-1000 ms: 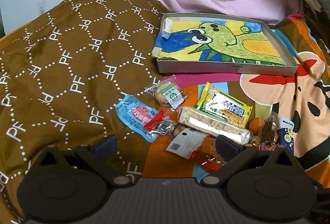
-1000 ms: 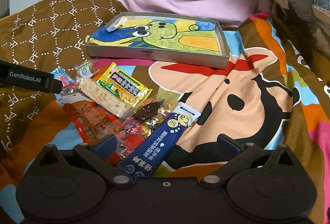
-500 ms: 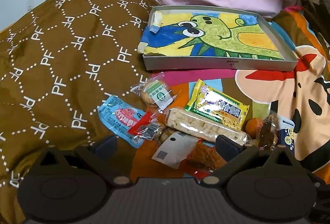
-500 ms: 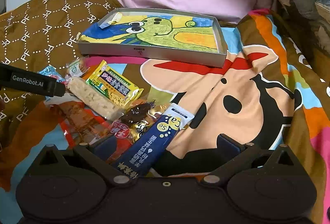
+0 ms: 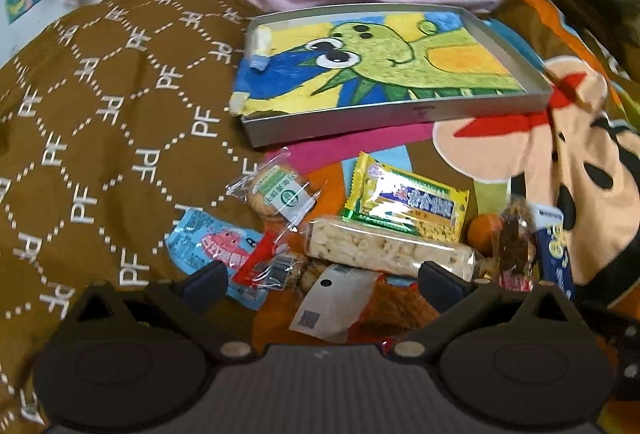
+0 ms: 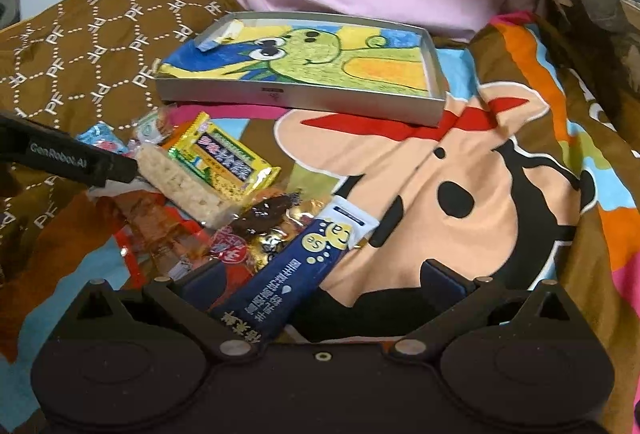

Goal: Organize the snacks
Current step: 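Move both tools toward the snack pile beside the grey tray, then grasp the blue milk-powder stick with the right tool while the left tool grasps the brown jerky packet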

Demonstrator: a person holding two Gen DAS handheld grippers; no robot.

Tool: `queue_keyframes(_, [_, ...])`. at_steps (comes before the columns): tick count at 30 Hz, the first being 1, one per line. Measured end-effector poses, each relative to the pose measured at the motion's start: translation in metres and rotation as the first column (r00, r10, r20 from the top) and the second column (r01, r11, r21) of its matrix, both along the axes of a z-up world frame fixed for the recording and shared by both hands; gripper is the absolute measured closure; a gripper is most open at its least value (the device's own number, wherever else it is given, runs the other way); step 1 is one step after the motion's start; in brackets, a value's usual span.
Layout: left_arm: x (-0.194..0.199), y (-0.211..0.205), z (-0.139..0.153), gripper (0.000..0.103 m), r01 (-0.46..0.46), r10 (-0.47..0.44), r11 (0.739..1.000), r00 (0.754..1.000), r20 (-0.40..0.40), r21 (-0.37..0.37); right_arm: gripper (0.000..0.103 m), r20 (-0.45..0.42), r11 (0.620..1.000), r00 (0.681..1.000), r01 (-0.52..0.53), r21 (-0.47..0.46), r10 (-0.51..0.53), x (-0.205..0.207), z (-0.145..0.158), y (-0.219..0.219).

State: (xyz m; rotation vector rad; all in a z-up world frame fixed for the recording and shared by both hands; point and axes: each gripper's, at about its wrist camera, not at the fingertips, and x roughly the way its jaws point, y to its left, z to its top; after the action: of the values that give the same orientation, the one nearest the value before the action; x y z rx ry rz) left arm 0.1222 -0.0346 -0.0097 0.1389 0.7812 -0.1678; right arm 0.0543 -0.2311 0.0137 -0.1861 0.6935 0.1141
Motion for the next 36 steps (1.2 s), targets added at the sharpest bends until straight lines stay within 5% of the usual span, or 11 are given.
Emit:
queue_keyframes(22, [0.033,-0.008,-0.017,0.000,-0.090,0.086,0.996,0.990,-0.109,-0.025,0.009,-0.048,0.993,0.994,-0.098,0.062,0.101,0.023,-0.009,0.012])
queue_keyframes(28, [0.025,-0.012,-0.015,0.000,-0.031,0.024,0.997,0.995,-0.092,-0.067,0.013,-0.107,1.000,0.994,-0.014,0.009,0.015,0.023,-0.013,0.003])
queue_keyframes(36, [0.017,-0.038,-0.013,0.000,0.099,-0.103,0.993,0.992,-0.068,-0.066,0.024,-0.153,0.998,0.988,0.028,0.052,-0.020,0.035,-0.025,-0.005])
